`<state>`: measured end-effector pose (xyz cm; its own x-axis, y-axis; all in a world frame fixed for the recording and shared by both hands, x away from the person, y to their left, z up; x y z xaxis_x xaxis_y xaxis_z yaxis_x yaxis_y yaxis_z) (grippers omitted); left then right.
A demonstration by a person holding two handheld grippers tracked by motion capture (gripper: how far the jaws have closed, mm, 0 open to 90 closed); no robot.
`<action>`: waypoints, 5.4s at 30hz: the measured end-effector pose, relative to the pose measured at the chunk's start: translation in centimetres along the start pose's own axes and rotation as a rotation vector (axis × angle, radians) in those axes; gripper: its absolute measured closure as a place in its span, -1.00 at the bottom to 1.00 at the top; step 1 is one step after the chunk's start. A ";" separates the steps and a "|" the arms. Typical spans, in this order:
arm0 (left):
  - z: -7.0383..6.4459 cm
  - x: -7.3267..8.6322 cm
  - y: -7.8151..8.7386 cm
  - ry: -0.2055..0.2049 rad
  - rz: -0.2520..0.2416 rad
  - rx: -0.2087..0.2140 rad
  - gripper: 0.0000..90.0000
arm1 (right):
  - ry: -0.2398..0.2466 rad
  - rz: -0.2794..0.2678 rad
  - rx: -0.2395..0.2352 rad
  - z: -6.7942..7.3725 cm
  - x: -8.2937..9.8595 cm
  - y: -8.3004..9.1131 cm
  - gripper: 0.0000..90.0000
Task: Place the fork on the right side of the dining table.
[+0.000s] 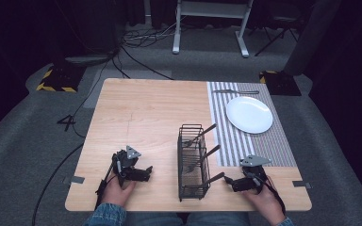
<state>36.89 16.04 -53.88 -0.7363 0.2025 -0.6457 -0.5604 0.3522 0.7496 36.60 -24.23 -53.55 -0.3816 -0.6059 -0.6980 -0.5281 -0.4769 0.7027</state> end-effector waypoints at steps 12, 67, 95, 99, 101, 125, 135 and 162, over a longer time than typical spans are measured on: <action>0.0 0.0 0.0 0.001 0.000 0.000 -0.99 | -0.036 -0.015 0.044 -0.2 0.2 0.9 -0.42; 0.0 0.0 0.0 0.000 0.000 0.000 -0.99 | 0.068 -0.191 -0.298 5.8 -10.2 13.3 0.24; 0.0 0.0 0.0 0.001 0.000 0.000 -0.99 | 0.115 -0.126 -0.373 7.2 -12.1 11.8 0.72; 0.0 0.0 0.0 0.001 0.001 0.000 -0.99 | 0.131 -0.136 -0.365 7.4 -12.3 12.1 0.83; 0.0 0.0 0.0 0.001 0.000 0.000 -0.99 | 0.139 -0.133 -0.362 7.4 -12.4 12.2 0.85; 0.0 0.0 0.0 0.001 0.001 0.000 -0.99 | 0.121 -0.210 -0.335 6.2 -14.1 14.4 0.93; 0.0 0.0 0.0 0.001 0.000 0.000 -0.99 | 0.110 -0.264 -0.331 5.2 -14.6 16.6 0.93; 0.1 -0.1 -0.1 -0.008 0.004 0.001 -0.99 | 0.052 -0.374 -0.240 2.5 -13.8 23.1 0.93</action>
<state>37.05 16.03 -53.87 -0.7358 0.2113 -0.6434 -0.5568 0.3522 0.7523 27.76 -25.31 -28.05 -0.1556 -0.3920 -0.9067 -0.4290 -0.8000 0.4195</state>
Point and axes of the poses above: each handheld gripper's, and its own axes: y roughly backward along the jaws, x roughly out of its underside, z roughly to its left, the point moved 4 cm from there along -y, roughly forward along the jaws, and after that the axes turned 10 degrees about y, right-handed, at the moved point
